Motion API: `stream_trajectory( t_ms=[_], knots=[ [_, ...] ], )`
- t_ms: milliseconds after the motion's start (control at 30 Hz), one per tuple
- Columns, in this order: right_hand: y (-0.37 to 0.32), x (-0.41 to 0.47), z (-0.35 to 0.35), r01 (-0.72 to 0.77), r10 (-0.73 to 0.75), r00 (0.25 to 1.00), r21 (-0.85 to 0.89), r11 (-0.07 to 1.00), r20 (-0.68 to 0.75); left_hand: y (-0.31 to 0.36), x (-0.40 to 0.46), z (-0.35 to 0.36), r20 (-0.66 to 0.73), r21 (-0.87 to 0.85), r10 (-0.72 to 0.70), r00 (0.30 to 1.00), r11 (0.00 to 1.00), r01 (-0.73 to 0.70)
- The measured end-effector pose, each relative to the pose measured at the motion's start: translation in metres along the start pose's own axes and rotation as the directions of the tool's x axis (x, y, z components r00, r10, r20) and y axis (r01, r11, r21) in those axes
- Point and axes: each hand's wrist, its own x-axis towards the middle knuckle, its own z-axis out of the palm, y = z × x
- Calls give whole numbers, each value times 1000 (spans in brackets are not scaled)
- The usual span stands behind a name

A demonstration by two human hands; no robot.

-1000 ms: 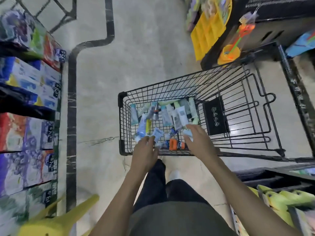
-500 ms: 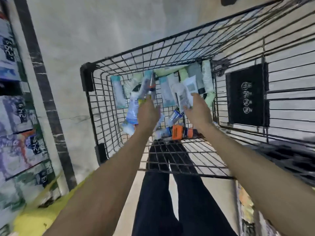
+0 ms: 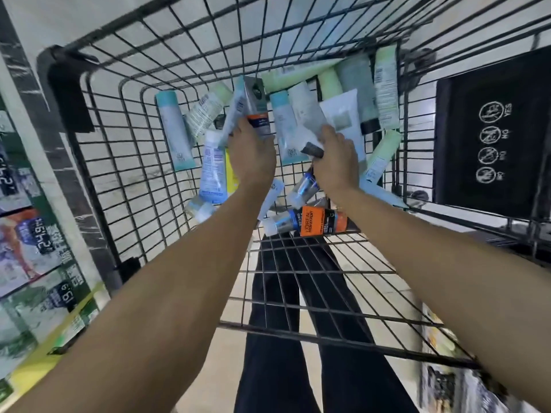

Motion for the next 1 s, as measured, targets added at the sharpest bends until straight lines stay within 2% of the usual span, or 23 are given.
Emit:
stream_trajectory(
  t_ms=[67, 133, 233, 300, 433, 533, 667, 800, 900, 1000],
  knots=[
    [2, 0, -6, -20, 18, 1000, 92, 996, 19, 16, -12, -14, 8, -88, -43, 999, 995, 43],
    [2, -3, -21, -118, 103, 992, 235, 965, 75, 29, -22, -26, 32, -217, -84, 996, 972, 89],
    [5, -13, -48, -286, 223, 957, 476, 832, 185, 26, -33, -40, 168, -354, -146, 975, 914, 198],
    [7, -25, -70, -341, 239, 939, 576, 743, 248, 26, -46, -55, 276, -417, -168, 947, 866, 275],
    [6, -61, -123, -357, 220, 933, 658, 663, 284, 38, -91, -99, 429, -476, -114, 896, 815, 332],
    [-2, -98, -168, -312, 193, 949, 673, 670, 248, 54, -131, -139, 501, -503, -50, 864, 795, 338],
    [-15, -154, -243, -207, 152, 978, 760, 617, 144, 81, -187, -192, 548, -534, 63, 834, 794, 291],
    [-26, -209, -303, -116, 164, 985, 904, 411, 52, 113, -241, -243, 534, -590, 189, 824, 782, 203],
    [-35, -242, -330, -53, 163, 986, 989, 140, 29, 130, -274, -275, 523, -660, 281, 804, 731, 174],
    [-49, -274, -346, -13, 112, 993, 994, -104, 24, 140, -301, -299, 518, -697, 377, 768, 707, 123]
  ],
)
